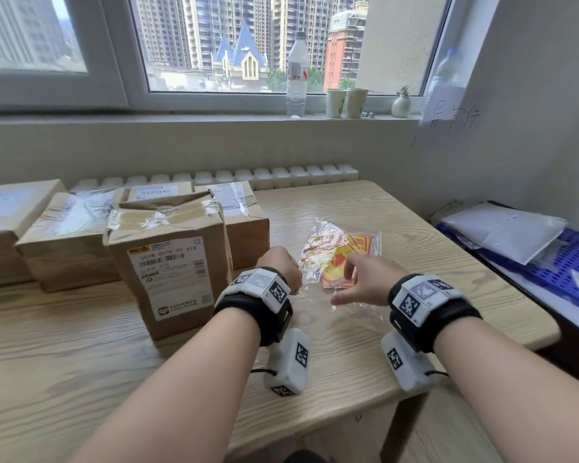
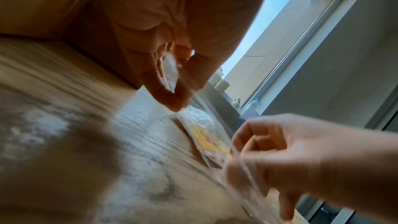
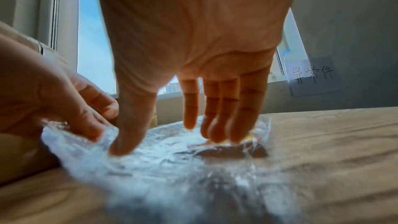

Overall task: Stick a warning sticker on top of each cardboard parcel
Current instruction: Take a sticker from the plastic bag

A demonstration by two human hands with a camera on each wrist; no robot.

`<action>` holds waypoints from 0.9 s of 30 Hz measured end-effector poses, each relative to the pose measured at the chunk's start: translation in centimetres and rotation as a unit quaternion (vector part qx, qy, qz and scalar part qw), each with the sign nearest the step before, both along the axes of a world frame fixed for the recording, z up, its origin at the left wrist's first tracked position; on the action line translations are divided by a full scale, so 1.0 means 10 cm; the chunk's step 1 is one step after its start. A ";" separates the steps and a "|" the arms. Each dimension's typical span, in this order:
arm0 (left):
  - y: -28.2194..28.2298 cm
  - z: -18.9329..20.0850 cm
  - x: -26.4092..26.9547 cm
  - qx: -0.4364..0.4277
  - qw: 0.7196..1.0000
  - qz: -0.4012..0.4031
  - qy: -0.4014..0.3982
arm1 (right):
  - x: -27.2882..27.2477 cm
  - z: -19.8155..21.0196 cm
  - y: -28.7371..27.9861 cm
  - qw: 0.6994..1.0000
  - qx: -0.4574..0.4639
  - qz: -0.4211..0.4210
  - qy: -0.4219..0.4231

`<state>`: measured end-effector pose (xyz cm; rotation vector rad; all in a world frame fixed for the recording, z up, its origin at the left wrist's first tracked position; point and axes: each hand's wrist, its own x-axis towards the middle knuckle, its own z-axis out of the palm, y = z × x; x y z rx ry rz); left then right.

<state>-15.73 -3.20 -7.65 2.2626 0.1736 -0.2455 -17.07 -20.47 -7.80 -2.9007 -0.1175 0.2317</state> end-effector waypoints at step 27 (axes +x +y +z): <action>0.05 0.13 0.08 0.027 0.998 -0.020 -0.050 | 0.02 0.15 0.19 0.996 0.016 -0.017 -0.084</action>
